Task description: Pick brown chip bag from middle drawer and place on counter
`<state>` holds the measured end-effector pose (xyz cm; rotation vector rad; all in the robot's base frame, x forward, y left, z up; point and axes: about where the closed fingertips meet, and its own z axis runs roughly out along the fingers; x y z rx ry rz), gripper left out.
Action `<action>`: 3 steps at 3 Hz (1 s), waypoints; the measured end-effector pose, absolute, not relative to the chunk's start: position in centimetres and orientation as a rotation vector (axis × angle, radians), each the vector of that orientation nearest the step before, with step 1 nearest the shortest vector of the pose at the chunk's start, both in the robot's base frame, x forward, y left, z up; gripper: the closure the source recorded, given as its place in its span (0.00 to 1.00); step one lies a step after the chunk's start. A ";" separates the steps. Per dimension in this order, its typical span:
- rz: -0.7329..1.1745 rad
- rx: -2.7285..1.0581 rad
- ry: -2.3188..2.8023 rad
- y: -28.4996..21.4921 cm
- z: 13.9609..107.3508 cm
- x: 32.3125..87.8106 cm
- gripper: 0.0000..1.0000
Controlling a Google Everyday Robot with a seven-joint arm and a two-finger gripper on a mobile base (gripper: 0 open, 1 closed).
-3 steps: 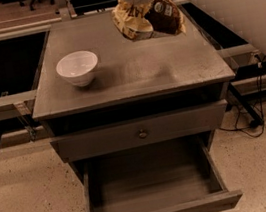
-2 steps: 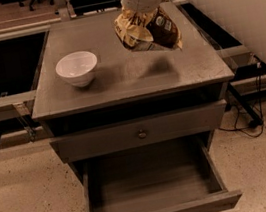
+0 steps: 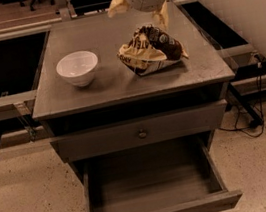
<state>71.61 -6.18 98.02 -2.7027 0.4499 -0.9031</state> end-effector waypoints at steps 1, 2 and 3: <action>-0.853 -2.601 0.618 -10.4 99.7 71.0 0.00; -0.848 -2.491 0.885 -16.4 101.9 70.0 0.00; -0.841 -2.478 0.907 -16.3 101.8 70.1 0.00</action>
Offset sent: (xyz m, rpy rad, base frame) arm -0.0322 -0.1786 0.0682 0.3234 0.0032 -0.5174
